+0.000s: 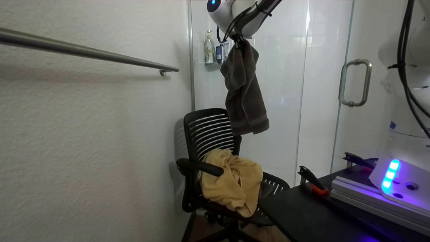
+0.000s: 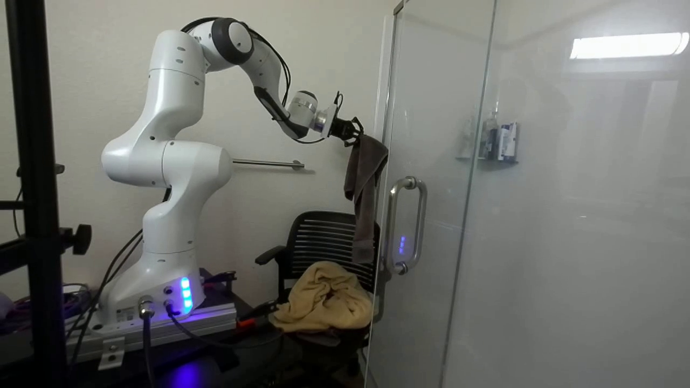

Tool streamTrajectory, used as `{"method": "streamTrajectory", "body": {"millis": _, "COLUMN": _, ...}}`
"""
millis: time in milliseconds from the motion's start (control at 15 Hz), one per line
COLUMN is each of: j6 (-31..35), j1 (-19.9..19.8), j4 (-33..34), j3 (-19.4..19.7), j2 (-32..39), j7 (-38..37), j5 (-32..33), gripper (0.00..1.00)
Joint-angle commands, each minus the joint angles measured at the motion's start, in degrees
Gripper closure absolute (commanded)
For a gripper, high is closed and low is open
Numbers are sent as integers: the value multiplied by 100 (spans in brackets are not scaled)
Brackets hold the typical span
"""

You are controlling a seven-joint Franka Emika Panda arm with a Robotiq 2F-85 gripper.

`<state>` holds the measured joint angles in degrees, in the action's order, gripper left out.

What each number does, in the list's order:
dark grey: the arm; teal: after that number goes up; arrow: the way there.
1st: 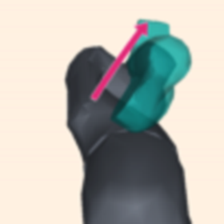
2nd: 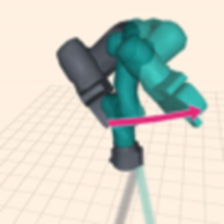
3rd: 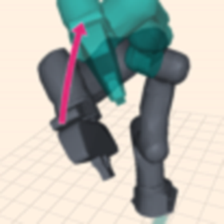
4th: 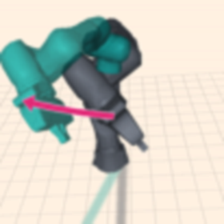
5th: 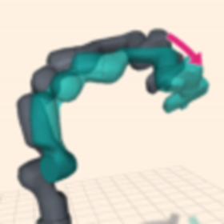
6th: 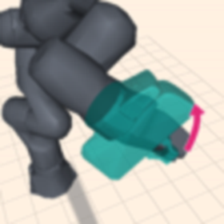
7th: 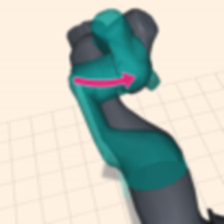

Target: Pick up the black towel from the sitting base and put it on the chair back of the chair.

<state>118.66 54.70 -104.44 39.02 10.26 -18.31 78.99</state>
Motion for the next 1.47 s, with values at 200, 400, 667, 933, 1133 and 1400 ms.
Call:
{"method": "streamTrajectory", "body": {"millis": 200, "j6": -446, "j1": -2444, "j4": 1458, "j3": -2705, "j2": 402, "j7": 1082, "j5": 428, "gripper": 98}}
{"method": "streamTrajectory", "body": {"millis": 400, "j6": -422, "j1": -3104, "j4": 2091, "j3": -3522, "j2": 748, "j7": 1559, "j5": 896, "gripper": 98}}
{"method": "streamTrajectory", "body": {"millis": 667, "j6": -304, "j1": -3437, "j4": 2866, "j3": -4045, "j2": 1305, "j7": 2102, "j5": 1604, "gripper": 98}}
{"method": "streamTrajectory", "body": {"millis": 933, "j6": -11, "j1": -3480, "j4": 3334, "j3": -4252, "j2": 1714, "j7": 2472, "j5": 2141, "gripper": 98}}
{"method": "streamTrajectory", "body": {"millis": 1133, "j6": 349, "j1": -3456, "j4": 3514, "j3": -4297, "j2": 1892, "j7": 2856, "j5": 2533, "gripper": 98}}
{"method": "streamTrajectory", "body": {"millis": 1400, "j6": 1127, "j1": -3536, "j4": 3180, "j3": -4235, "j2": 1647, "j7": 2851, "j5": 3224, "gripper": 98}}
